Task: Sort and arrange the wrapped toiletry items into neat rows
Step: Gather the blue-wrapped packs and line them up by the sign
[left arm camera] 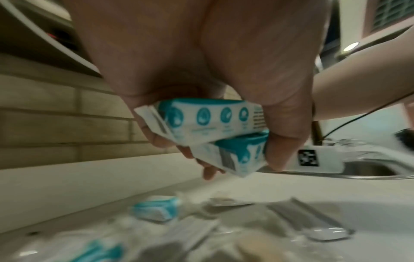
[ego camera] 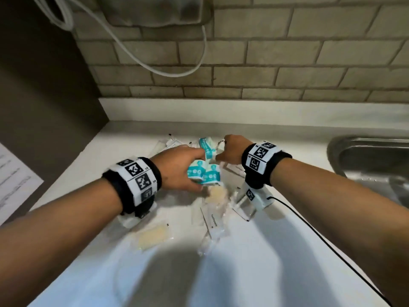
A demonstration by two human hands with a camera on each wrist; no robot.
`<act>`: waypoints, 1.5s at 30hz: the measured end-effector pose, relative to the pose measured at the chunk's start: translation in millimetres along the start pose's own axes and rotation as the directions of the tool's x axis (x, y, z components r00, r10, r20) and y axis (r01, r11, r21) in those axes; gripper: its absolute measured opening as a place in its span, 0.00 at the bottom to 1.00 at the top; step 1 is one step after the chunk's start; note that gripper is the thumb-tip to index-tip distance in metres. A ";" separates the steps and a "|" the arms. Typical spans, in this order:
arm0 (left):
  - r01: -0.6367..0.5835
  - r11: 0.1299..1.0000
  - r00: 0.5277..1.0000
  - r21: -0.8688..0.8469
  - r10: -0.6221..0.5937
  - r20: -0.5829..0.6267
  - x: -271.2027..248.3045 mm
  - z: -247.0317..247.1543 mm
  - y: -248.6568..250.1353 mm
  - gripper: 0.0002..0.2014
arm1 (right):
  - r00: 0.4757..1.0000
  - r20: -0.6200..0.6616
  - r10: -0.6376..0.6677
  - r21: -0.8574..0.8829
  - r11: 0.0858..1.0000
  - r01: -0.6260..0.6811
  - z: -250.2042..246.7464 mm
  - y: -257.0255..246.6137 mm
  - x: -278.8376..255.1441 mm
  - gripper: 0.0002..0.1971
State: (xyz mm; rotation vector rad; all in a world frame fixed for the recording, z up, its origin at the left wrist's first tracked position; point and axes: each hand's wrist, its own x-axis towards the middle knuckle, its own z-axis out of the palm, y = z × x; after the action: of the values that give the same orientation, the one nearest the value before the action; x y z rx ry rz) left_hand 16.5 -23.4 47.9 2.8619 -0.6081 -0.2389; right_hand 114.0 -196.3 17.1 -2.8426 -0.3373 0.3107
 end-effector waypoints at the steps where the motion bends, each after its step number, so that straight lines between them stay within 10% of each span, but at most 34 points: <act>1: 0.060 0.998 0.998 0.020 -0.060 -0.030 0.6 -5.1 -14.5 0.23 | 1.000 0.005 -0.002 0.004 1.000 0.002 0.6 -4.8 8.3 0.32; 13: 0.292 0.949 0.956 0.116 -0.295 0.007 42.3 24.9 -112.1 0.23 | 0.996 -0.007 0.084 -0.030 0.996 -0.084 25.5 -37.8 65.4 0.34; 23: 0.162 0.980 0.987 0.112 -0.162 -0.008 46.3 25.9 -133.6 0.21 | 0.987 -0.054 0.154 0.014 0.988 -0.154 28.0 -62.7 56.7 0.33; 36: 0.218 0.963 0.951 -0.159 -0.246 -0.188 -30.8 -25.3 -221.9 0.25 | 0.984 -0.157 -0.081 0.053 0.994 0.091 12.6 -158.4 36.8 0.27; 45: 0.453 0.891 0.886 0.004 -0.450 -0.111 -54.4 -7.5 -294.4 0.24 | 0.981 -0.083 -0.175 0.019 0.984 0.177 40.1 -221.4 55.6 0.25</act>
State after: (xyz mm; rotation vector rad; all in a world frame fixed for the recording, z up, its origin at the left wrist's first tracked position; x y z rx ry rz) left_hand 81.8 263.6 -7.2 2.9818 0.0889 -0.1422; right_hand 113.1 35.0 31.5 -2.7655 -0.5586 0.1622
